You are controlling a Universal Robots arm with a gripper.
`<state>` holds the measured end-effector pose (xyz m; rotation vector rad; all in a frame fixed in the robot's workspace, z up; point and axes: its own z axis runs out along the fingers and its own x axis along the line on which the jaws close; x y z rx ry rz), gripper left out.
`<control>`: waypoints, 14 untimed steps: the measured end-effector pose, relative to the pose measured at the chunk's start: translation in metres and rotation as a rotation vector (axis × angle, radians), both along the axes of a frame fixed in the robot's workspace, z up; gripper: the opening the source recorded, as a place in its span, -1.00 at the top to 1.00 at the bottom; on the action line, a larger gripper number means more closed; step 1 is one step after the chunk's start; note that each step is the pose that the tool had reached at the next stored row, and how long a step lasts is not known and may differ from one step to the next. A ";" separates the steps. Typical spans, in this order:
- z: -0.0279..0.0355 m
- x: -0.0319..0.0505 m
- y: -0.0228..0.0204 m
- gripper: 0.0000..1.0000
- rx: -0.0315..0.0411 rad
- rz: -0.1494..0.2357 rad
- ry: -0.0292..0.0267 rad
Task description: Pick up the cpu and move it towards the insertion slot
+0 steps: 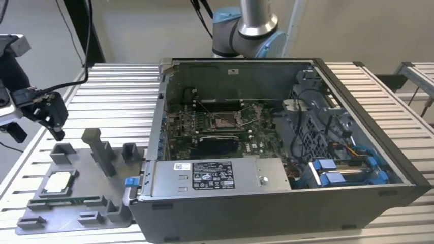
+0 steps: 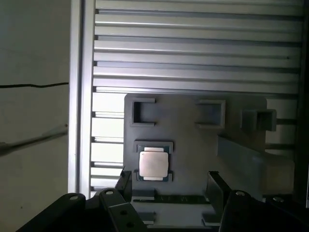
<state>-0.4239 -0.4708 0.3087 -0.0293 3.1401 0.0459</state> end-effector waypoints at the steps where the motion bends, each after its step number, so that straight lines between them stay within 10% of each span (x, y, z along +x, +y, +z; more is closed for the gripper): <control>1: -0.0018 0.0000 0.0000 -1.00 0.0000 0.000 0.0002; 9: -0.0163 -0.0002 0.0030 -1.00 -0.0020 -0.003 0.0006; 10: -0.0181 -0.0002 0.0041 1.00 -0.0022 -0.003 0.0005; 14: -0.0249 -0.0003 0.0053 1.00 -0.0024 -0.005 0.0003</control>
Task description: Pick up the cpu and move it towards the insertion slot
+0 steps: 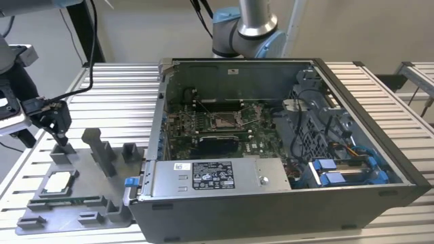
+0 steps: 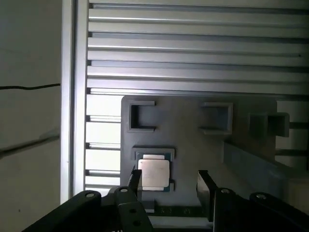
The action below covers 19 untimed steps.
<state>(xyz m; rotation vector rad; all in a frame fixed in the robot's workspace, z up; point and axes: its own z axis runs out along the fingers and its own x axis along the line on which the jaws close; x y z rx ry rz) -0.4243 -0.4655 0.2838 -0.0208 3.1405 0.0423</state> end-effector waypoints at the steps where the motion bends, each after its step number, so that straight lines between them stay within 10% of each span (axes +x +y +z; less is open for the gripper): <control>1: -0.0017 -0.0002 0.0002 1.00 -0.0002 -0.001 -0.0001; 19: -0.0345 -0.0092 0.0005 1.00 -0.0030 -0.009 0.0000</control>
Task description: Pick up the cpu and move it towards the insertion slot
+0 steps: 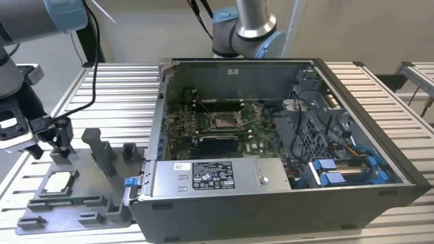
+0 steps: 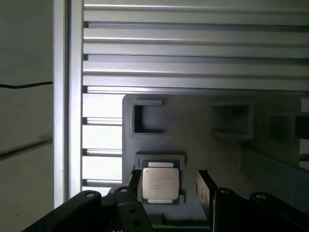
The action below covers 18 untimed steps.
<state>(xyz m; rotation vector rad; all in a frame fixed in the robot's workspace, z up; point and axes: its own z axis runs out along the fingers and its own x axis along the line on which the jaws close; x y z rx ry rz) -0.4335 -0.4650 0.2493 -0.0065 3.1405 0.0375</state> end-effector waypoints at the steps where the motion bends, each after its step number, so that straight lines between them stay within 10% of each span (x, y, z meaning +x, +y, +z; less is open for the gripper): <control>1: -0.0017 -0.0003 0.0000 1.00 0.0000 0.000 0.0001; 18: -0.0239 -0.0021 -0.0087 1.00 0.0000 0.000 0.0000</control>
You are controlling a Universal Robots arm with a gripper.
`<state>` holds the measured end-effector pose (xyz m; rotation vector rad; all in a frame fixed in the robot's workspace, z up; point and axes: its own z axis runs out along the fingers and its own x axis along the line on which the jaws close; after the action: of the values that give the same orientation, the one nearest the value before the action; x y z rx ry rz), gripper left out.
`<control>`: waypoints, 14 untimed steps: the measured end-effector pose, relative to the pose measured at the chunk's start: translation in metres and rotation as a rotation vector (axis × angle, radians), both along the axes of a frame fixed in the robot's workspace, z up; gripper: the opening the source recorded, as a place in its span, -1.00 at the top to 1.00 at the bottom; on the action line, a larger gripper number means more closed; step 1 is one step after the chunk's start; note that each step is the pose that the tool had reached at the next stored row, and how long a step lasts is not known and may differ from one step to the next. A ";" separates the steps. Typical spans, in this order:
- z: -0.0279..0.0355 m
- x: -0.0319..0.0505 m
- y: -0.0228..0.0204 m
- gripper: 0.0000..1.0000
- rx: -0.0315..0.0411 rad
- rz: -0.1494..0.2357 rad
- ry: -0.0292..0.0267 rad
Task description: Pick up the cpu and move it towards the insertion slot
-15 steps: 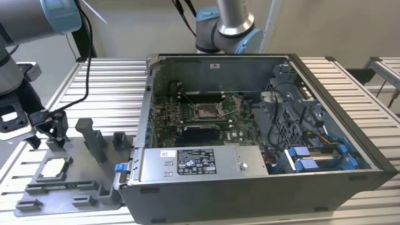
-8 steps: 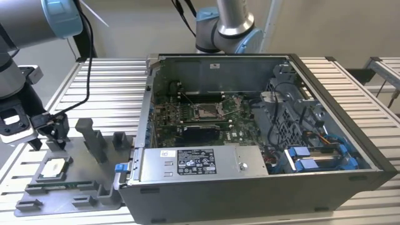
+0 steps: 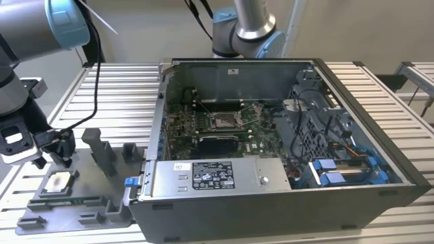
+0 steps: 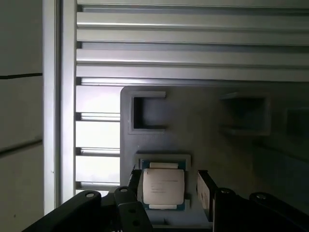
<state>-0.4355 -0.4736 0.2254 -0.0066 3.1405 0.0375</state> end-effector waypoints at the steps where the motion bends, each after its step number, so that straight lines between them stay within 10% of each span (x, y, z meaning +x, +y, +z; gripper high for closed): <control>1: -0.0009 0.0000 -0.0014 1.00 0.0001 0.000 -0.0001; 14: -0.0147 -0.0015 -0.0088 1.00 0.0001 0.000 -0.0001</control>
<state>-0.4370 -0.4824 0.2107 -0.0067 3.1405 0.0376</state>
